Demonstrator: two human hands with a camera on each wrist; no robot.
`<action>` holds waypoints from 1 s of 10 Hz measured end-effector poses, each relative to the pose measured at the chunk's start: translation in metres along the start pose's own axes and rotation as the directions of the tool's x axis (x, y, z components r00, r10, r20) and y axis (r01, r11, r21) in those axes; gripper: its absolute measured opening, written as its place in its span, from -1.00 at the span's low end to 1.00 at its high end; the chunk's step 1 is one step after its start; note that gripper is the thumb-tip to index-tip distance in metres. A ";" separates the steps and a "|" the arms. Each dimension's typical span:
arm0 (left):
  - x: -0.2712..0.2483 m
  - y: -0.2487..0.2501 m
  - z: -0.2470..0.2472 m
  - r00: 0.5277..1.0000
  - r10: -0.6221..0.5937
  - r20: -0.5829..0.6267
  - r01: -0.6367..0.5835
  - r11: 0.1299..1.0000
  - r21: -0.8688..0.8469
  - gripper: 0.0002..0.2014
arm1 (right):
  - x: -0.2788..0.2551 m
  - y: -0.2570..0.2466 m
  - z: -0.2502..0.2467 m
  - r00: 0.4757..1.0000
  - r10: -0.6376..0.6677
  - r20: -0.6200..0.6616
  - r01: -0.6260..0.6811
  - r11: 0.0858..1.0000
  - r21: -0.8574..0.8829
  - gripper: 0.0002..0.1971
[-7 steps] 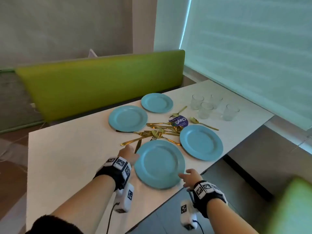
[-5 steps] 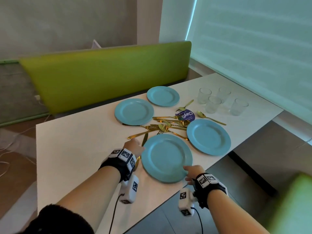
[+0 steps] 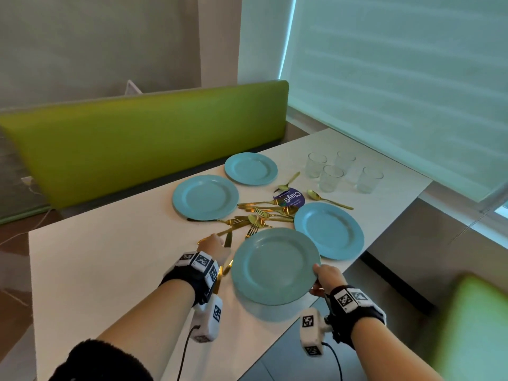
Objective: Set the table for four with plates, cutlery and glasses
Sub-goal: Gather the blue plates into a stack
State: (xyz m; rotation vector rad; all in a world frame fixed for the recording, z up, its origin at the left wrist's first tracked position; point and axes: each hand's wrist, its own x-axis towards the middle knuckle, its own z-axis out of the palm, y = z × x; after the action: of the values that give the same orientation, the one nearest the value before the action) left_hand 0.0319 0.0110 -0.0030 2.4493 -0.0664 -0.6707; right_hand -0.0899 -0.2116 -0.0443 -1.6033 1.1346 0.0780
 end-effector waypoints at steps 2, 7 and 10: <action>0.021 0.030 0.008 0.998 0.060 0.029 -0.057 0.995 -0.079 -0.60 | 0.005 -0.038 -0.041 0.997 -0.062 -0.049 0.066 0.995 0.078 -0.66; 0.110 0.139 0.034 0.998 0.016 -0.068 -0.047 0.878 -0.476 -0.53 | 0.133 -0.107 -0.091 0.998 -0.068 0.013 0.068 0.997 0.020 -0.76; 0.147 0.155 0.049 0.977 -0.128 -0.168 0.017 0.840 -0.542 -0.57 | 0.190 -0.073 -0.130 0.978 0.094 -0.184 -0.162 0.904 -0.395 -0.65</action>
State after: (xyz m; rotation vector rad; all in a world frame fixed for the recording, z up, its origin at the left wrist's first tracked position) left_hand 0.1522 -0.1715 -0.0170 1.9582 0.2652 -0.3993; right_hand -0.0013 -0.4363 -0.0513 -1.9277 1.4188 0.2945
